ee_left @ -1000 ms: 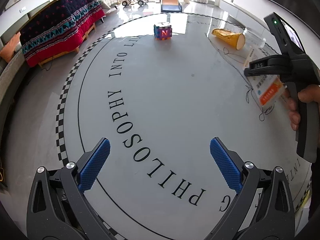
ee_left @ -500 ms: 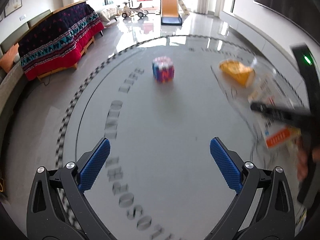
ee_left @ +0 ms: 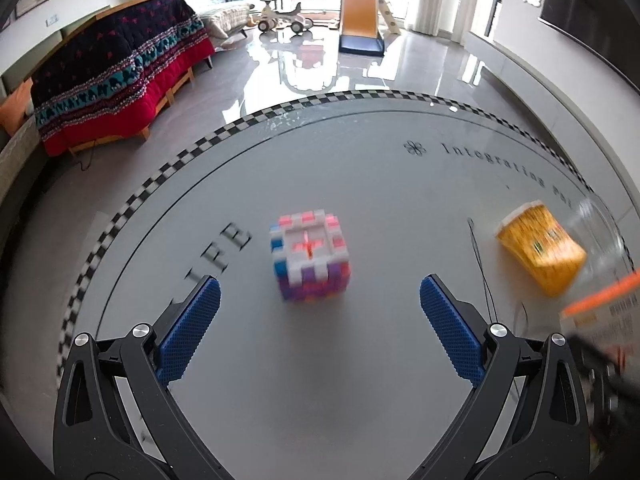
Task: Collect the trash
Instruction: 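Grasp the pink toy cube with the left tool while the right tool holds the box, then carry both items over the black trash bag and open both tools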
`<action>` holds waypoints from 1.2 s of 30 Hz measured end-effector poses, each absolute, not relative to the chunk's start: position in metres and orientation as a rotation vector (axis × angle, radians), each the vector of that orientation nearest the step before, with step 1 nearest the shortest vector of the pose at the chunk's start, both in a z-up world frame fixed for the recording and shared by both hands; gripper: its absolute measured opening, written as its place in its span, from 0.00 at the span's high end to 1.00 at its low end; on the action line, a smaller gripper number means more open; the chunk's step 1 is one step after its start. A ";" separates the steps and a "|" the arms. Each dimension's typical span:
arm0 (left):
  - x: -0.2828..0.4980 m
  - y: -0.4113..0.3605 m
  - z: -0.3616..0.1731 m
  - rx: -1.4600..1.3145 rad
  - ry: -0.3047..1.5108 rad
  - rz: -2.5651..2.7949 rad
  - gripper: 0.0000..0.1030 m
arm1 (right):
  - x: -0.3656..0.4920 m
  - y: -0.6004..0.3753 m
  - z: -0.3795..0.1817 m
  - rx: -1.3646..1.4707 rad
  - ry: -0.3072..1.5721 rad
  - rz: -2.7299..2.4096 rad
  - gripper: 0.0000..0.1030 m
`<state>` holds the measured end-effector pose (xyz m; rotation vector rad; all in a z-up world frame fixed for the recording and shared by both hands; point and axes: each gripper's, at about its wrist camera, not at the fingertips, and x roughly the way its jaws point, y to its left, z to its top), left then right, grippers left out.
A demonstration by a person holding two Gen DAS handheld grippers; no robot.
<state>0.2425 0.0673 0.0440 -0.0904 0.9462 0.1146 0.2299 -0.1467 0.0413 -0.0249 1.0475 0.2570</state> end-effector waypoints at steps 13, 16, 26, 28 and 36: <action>0.235 0.077 0.032 -0.127 0.981 0.119 0.61 | 0.210 -0.148 0.054 -0.024 1.018 0.270 0.77; 0.212 0.075 0.040 -0.129 0.972 0.105 0.61 | 0.195 -0.144 0.064 -0.026 1.009 0.277 0.77; 0.095 0.082 0.080 -0.113 0.903 0.087 0.61 | 0.116 -0.119 0.097 -0.042 0.978 0.358 0.78; 0.068 0.089 0.087 -0.112 0.887 0.098 0.61 | 0.097 -0.109 0.103 -0.047 0.976 0.386 0.78; -0.061 0.137 0.101 -0.145 0.837 0.186 0.61 | 0.002 -0.050 0.118 -0.110 0.960 0.527 0.77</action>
